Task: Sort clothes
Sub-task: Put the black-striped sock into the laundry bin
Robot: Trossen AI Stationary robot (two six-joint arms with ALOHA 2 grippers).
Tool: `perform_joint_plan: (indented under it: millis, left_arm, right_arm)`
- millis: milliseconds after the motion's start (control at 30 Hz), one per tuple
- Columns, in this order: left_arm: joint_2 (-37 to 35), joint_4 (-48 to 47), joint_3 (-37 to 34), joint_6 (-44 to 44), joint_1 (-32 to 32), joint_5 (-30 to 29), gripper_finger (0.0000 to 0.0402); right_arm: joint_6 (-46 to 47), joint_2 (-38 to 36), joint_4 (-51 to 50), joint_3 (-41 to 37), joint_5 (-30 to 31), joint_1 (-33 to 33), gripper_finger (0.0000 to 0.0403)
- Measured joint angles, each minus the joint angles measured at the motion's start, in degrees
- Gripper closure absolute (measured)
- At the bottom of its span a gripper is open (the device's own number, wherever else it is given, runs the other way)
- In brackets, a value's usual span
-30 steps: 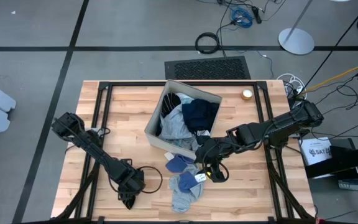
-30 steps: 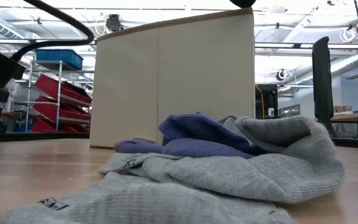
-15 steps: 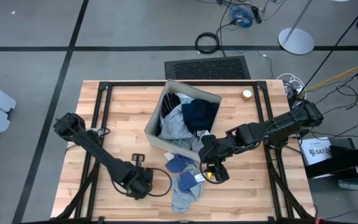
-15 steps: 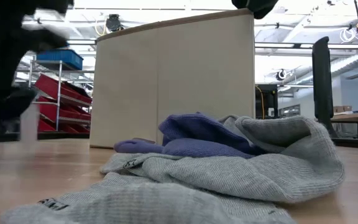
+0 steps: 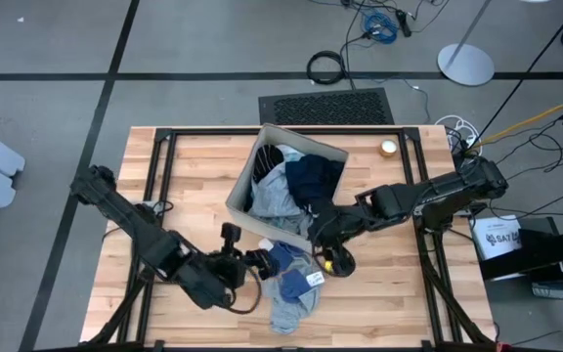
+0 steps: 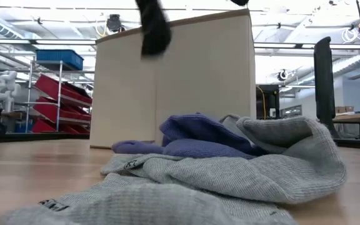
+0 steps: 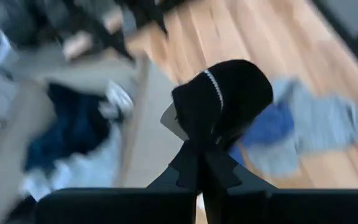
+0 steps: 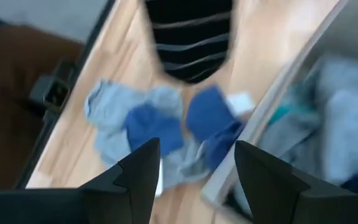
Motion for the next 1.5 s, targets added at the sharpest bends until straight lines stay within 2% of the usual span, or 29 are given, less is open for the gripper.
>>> perform_joint_plan:
  millis: [200, 300, 500, 700, 767, 1200, 1367, 1500]
  left_arm:
    - [-3.4, 8.9, 0.18, 9.96, 0.04, -2.94, 0.0397]
    - [-3.54, 13.11, 0.18, 10.14, 0.05, -6.88, 0.0397]
    - [-2.85, 16.32, 0.14, 11.67, -0.02, -7.31, 0.0397]
    - [-2.98, 18.0, 0.14, 11.63, 0.65, -9.93, 0.0398]
    - [-2.98, 18.32, 0.14, 11.63, 0.84, -10.17, 0.0398]
    - [-2.01, 21.54, 0.12, 13.44, 2.17, -10.0, 0.0398]
    - [-0.65, 24.71, 0.08, 17.34, 3.15, -5.49, 0.0398]
    - [-0.59, 26.4, 0.05, 19.05, 3.1, -5.37, 0.0397]
  right_arm:
    - [-5.1, -0.23, 6.86, 4.61, 0.52, 1.06, 0.0206]
    - [-6.29, -0.56, 12.15, 5.25, 3.85, 2.54, 0.0206]
    - [-3.95, -0.63, 8.86, 4.24, 4.38, 3.51, 0.0206]
    - [-11.7, -0.61, 21.73, 0.03, 4.25, 4.27, 0.0206]
    - [-12.22, -0.7, 23.17, 0.05, 4.25, 4.2, 0.0206]
    - [-10.76, 1.06, 28.11, -0.04, 4.57, 3.17, 0.0206]
    - [-10.95, 1.12, 28.73, -0.04, 4.52, 3.01, 0.0206]
    - [-9.99, 1.27, 28.28, -0.03, 4.28, 3.01, 0.0206]
